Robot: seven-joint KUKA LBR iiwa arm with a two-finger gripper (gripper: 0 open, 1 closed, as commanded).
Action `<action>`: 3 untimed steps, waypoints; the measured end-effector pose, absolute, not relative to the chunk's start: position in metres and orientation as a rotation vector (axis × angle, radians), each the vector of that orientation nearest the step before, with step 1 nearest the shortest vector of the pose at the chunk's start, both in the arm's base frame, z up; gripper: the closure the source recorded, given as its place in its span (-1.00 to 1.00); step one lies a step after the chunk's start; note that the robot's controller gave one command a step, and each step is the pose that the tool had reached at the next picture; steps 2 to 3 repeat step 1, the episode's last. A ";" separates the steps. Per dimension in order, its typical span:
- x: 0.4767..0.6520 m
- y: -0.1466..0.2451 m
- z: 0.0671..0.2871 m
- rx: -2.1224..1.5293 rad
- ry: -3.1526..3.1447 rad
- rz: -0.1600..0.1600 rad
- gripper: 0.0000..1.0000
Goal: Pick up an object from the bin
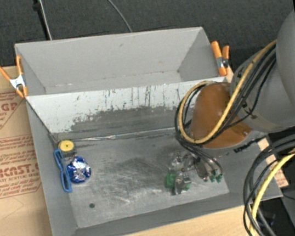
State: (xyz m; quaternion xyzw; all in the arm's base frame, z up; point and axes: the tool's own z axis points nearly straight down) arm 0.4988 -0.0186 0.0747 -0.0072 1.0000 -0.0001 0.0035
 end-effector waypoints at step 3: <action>0.499 -0.014 0.241 -0.063 3.131 0.000 1.00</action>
Offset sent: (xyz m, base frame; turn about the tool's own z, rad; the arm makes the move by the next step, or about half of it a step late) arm -0.0013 0.0042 0.1620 -0.0246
